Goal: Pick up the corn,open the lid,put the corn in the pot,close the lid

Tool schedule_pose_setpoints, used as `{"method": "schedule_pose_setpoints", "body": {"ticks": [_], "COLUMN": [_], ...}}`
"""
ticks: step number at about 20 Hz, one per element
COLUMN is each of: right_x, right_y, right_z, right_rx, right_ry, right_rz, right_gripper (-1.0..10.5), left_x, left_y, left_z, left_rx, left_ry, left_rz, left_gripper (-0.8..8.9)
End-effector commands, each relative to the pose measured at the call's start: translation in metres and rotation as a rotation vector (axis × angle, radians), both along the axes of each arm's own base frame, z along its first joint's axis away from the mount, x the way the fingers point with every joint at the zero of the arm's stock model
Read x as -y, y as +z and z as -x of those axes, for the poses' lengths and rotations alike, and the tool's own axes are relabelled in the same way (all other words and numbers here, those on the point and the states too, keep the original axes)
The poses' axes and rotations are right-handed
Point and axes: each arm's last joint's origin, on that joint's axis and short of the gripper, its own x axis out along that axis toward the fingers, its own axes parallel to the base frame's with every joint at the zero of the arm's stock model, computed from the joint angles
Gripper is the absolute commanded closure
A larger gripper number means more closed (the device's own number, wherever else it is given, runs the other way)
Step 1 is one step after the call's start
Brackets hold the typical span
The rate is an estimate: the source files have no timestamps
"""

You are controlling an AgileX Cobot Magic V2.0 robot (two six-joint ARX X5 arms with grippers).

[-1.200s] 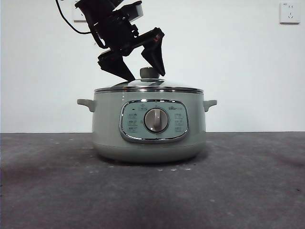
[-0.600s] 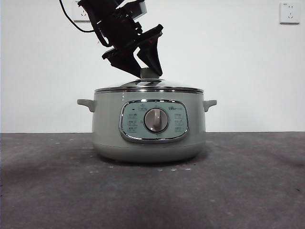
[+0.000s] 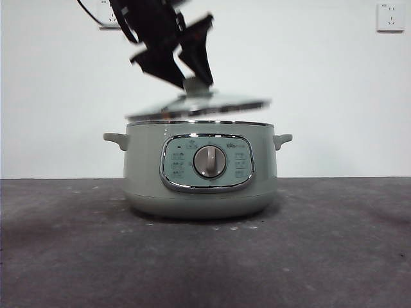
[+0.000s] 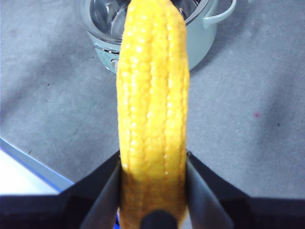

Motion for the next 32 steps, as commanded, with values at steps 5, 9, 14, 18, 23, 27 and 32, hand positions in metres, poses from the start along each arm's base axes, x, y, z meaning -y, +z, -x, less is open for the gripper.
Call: {"method": "schedule_pose_setpoints", "body": {"ticks": [5,9,14,18,23,27,32], "right_x": [-0.007,-0.019,-0.043,-0.081,-0.135,-0.177,-0.205], "right_y": [-0.002,-0.004,0.001,0.016,0.000,-0.038,-0.098], "right_z": [-0.024,-0.057,-0.109,-0.157,-0.221,-0.262,-0.288], "right_rx": [0.023,0.050,0.037,0.044,-0.016,-0.086,-0.190], "right_ry": [0.006,0.044,0.081,0.133,0.155,0.165,0.164], "right_rz": [-0.010,-0.098,-0.104,-0.087,-0.016,0.084,0.216], "right_gripper": [9.6,9.6,9.6,9.6,9.6,9.6,9.6], "left_x": [-0.043,-0.080,-0.114,-0.130,-0.147,-0.161,-0.169], "left_y": [0.081,0.118,0.129,0.113,0.083,0.075,0.078], "left_z": [0.050,0.092,0.135,0.171,0.216,0.246,0.273], "left_rx": [0.192,0.257,0.262,0.258,0.255,0.243,0.282], "left_ry": [0.033,0.077,0.117,0.136,0.156,0.197,0.204], "left_rz": [0.093,0.101,0.053,0.050,0.043,0.042,0.057], "left_gripper": [8.22,8.21,8.21,8.21,8.21,8.21,8.21]}}
